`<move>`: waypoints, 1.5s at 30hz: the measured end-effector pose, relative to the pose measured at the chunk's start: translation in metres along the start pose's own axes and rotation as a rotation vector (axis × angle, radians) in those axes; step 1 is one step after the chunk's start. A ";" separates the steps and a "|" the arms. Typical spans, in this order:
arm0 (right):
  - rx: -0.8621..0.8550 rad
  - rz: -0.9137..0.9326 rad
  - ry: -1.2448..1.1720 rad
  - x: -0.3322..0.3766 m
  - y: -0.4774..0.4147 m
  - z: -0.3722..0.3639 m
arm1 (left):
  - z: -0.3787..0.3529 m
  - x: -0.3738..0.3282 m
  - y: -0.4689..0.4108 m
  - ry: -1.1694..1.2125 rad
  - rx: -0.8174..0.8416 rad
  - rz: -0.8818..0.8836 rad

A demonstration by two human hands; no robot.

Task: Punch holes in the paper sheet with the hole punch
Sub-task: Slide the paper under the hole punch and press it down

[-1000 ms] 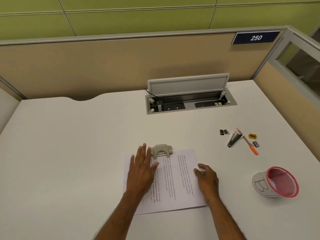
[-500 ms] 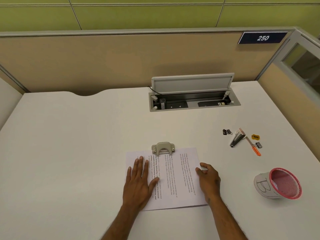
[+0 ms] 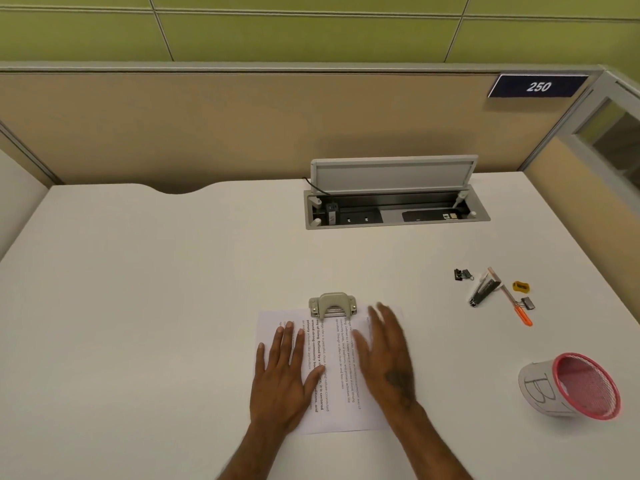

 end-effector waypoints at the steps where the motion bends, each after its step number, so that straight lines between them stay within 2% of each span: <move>1: 0.090 0.082 0.030 0.015 0.000 -0.014 | 0.000 0.000 0.000 -0.001 0.001 0.000; 3: 0.224 0.183 0.088 0.036 0.000 -0.039 | 0.001 -0.001 0.000 -0.006 0.004 -0.005; 9: 0.347 0.223 0.224 0.044 -0.004 -0.078 | -0.001 0.000 -0.001 -0.013 0.008 -0.008; 36: 0.416 0.091 0.216 0.034 -0.013 -0.112 | -0.015 0.004 -0.003 0.004 -0.004 0.002; 45: 0.453 0.115 0.253 0.036 -0.013 -0.106 | -0.011 0.003 -0.003 0.020 -0.016 0.000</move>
Point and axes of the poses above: each hand's wrist, its own y-axis away from the middle knuckle, its own z-axis out of the back of the hand, x = y × z, the point moved 6 cm from there along -y, towards the middle knuckle, and after that the axes turned 11 degrees about -x, right-handed, at the moved point
